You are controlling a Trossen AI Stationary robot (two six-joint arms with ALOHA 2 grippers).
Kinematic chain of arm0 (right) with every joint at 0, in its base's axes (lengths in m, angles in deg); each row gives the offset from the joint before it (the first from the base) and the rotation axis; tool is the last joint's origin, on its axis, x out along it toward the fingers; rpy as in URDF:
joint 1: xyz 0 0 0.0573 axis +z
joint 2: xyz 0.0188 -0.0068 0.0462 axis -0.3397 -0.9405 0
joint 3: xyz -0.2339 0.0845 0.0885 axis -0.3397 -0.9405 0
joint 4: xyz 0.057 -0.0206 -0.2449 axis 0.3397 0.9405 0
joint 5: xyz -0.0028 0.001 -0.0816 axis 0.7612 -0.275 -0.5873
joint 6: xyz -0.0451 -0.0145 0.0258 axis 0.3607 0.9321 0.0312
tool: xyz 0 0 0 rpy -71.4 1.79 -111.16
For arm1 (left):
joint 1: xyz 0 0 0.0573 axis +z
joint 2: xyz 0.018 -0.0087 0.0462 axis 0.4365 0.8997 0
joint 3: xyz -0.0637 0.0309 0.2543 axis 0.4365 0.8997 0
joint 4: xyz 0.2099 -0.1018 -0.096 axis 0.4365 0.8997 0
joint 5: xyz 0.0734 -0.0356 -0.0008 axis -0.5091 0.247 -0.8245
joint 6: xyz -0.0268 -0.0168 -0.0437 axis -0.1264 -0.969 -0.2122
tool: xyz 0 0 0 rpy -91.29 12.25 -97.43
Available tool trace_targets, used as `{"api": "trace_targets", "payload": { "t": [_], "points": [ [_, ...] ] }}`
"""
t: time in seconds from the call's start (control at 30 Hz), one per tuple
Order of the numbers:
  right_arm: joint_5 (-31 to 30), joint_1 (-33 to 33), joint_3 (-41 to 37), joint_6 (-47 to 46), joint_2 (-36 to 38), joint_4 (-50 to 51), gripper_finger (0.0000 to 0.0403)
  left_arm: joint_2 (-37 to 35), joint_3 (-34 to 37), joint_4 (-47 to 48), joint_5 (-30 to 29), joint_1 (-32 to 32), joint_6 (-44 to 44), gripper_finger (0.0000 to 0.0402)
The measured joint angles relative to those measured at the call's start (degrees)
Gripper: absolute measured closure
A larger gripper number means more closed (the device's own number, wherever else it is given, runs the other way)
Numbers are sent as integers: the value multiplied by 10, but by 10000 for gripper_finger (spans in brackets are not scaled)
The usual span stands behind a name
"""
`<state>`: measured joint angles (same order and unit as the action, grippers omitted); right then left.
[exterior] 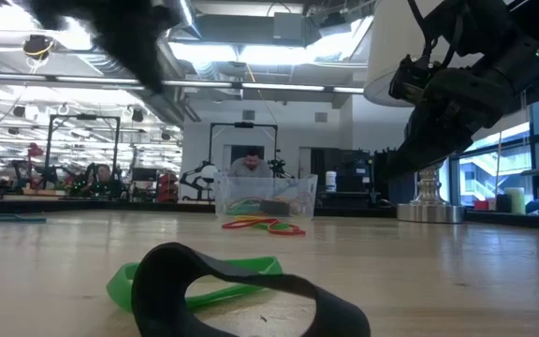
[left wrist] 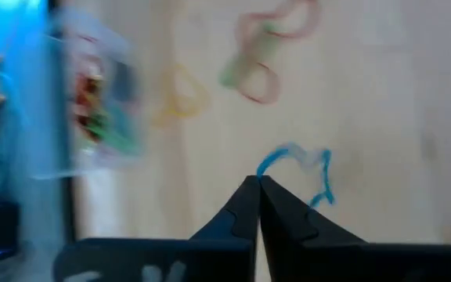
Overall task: Pick and place rubber bands into bin
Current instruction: Put the blue rubber band into the transparent bin
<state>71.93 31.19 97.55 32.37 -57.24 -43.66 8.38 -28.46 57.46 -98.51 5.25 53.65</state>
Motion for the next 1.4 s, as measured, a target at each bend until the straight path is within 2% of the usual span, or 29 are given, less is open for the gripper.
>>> {"api": "trace_targets", "payload": {
  "t": [0.13,0.3,0.57,0.73,0.93,1.13,1.4],
  "points": [
    [0,0,0,0,0,0,394,0,-37,-24,-45,60,93,400],
    [0,0,0,0,0,-5,394,0,-66,-103,-49,167,200,399],
    [0,0,0,0,0,-5,394,19,-75,-247,68,333,320,400],
    [0,-3,0,1,0,-5,394,64,-75,-313,102,402,360,399],
    [-1,-9,0,2,0,-6,394,155,-78,-347,140,452,364,399],
    [-1,-10,0,2,0,-6,394,250,-97,-346,153,470,345,400],
    [-1,-10,0,4,0,-5,394,307,-108,-341,153,470,318,372]
  ]
}}
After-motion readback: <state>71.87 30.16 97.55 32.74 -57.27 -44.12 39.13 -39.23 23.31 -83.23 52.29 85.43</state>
